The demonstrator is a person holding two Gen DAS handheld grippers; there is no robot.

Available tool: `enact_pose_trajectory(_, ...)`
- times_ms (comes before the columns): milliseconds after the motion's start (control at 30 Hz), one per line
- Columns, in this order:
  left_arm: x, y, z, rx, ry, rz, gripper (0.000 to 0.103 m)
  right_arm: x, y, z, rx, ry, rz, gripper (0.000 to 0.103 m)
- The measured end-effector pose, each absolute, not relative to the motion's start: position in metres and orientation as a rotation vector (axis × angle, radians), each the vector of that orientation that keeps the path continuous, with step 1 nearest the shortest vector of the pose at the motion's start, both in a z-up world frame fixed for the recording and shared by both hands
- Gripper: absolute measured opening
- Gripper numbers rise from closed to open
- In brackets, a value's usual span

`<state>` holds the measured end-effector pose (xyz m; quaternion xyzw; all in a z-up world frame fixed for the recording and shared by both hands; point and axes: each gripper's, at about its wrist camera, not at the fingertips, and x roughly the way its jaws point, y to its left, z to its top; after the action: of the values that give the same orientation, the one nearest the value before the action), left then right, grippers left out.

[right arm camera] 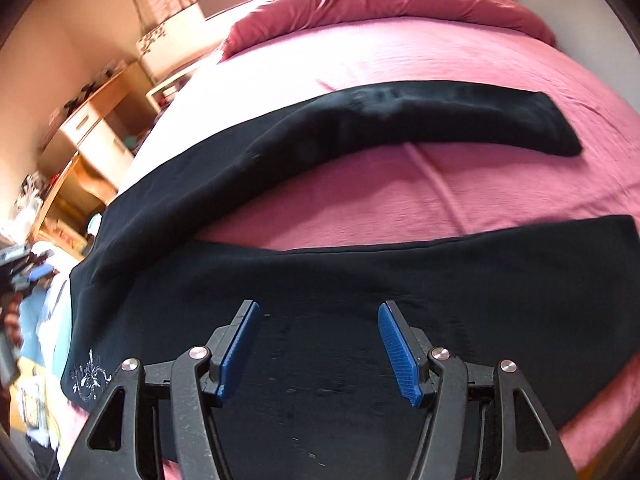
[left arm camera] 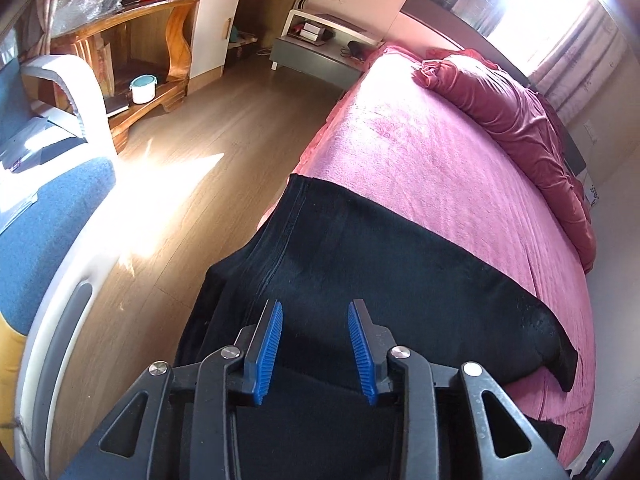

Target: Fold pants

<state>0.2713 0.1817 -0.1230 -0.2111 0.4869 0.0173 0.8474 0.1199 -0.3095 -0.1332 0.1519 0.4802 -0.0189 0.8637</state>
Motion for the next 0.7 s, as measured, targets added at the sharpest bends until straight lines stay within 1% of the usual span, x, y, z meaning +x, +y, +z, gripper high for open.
enact_pose_trajectory(333, 0.367, 0.19, -0.165, -0.485, 1.1, 0.107, 0.043, 0.17, -0.268, -0.14, 0.274, 1.017, 0.037, 0.063)
enact_pose_trajectory(467, 0.397, 0.192, -0.178, -0.484, 1.114, 0.134, 0.049, 0.188, -0.259, -0.136, 0.268, 0.999, 0.053, 0.063)
enact_pose_trajectory(700, 0.437, 0.194, -0.209, -0.499, 1.195, 0.166, 0.049, 0.205, -0.239, -0.134, 0.238, 0.976, 0.073, 0.063)
